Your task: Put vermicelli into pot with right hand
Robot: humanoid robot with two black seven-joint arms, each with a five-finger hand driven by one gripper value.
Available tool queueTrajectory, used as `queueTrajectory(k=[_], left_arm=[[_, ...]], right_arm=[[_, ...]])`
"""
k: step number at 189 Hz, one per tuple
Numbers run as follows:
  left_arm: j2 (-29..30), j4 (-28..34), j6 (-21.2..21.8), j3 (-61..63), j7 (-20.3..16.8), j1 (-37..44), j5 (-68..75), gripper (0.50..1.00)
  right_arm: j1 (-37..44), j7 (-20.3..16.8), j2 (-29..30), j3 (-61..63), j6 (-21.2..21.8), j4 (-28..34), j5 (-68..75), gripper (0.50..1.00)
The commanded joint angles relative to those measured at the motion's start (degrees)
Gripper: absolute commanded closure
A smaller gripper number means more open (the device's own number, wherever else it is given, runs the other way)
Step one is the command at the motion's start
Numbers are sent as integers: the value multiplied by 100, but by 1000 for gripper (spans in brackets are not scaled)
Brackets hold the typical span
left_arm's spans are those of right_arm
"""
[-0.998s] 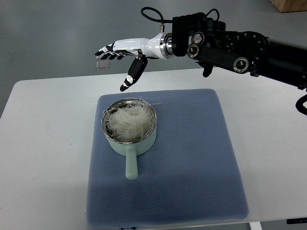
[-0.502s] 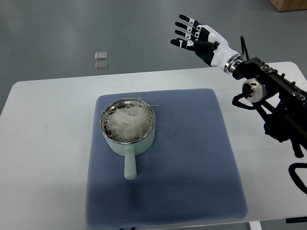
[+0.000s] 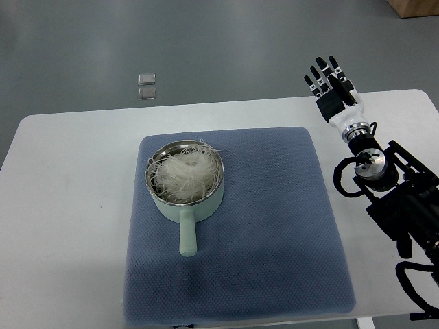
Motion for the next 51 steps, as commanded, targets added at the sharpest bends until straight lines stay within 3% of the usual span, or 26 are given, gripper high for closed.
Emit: queueTrajectory(k=[1, 51], left_arm=[[0, -28, -3, 1, 0, 8, 3, 500], [0, -46, -3, -8, 0, -1, -6, 500]], right_arm=[[-1, -6, 16, -32, 162, -8, 10, 572], [-1, -6, 174, -67, 373, -8, -60, 570]])
